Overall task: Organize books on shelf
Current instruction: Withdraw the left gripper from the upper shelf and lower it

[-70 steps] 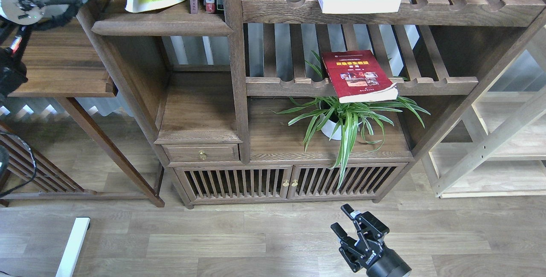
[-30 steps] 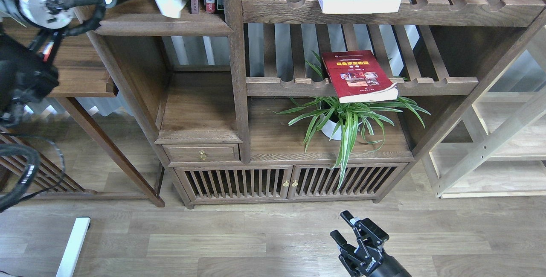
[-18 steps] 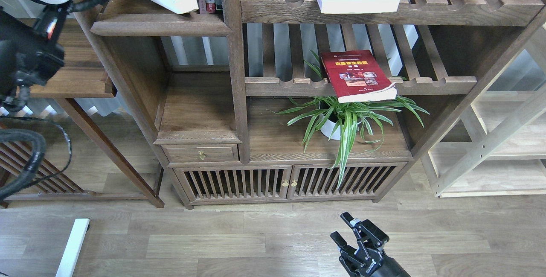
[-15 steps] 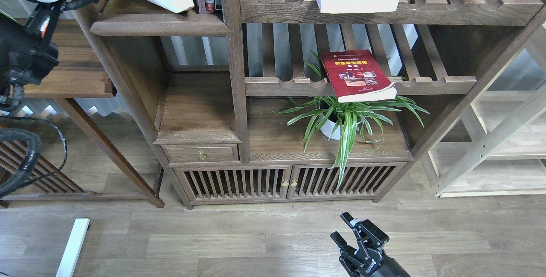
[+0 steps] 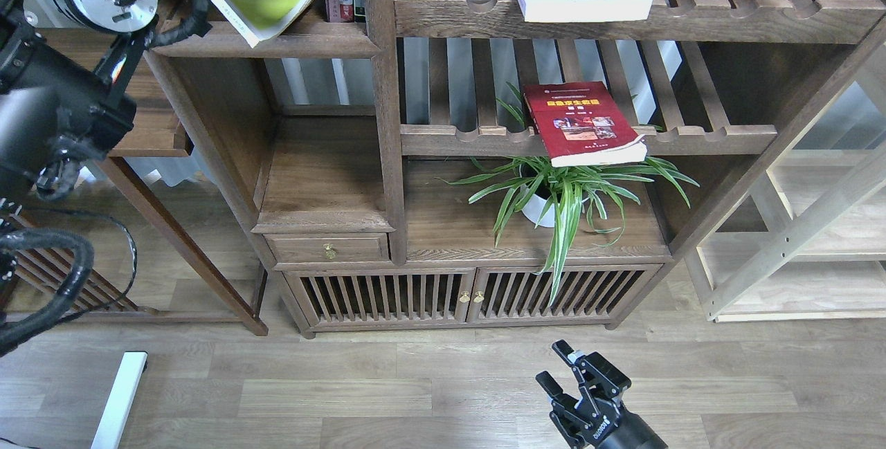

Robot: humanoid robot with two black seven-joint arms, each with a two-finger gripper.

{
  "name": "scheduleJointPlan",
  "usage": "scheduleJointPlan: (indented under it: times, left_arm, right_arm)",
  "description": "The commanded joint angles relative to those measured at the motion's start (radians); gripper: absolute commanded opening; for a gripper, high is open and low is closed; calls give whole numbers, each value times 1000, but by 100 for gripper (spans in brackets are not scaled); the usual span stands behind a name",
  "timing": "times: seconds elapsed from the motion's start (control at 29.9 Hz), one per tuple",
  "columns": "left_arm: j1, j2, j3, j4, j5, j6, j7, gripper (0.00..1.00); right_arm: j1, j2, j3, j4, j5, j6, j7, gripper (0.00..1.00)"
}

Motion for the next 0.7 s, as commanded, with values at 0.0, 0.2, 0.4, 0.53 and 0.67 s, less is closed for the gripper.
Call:
scheduleJointPlan:
  times: [0.0,0.2,0.4,0.53,0.67]
  left_arm:
    - [26,2,4,-31,-96,1,0,86]
    - [92,12,-11,-72,-136,-2,0,88]
    - [199,41,-31,-234,-197,6,0,88]
    - [261,83,-53,-357,-200,16,0,88]
    - [339,91,-106,-460,-202,33,0,88]
  right_arm:
    - [1,2,0,0,-2,0,0,70]
    - [4,3,9,0,-7,0,0,70]
    - [6,3,14,-1,-7,0,0,70]
    - [15,9,14,-1,-14,0,0,70]
    - [21,19,14,-1,-31,0,0,71]
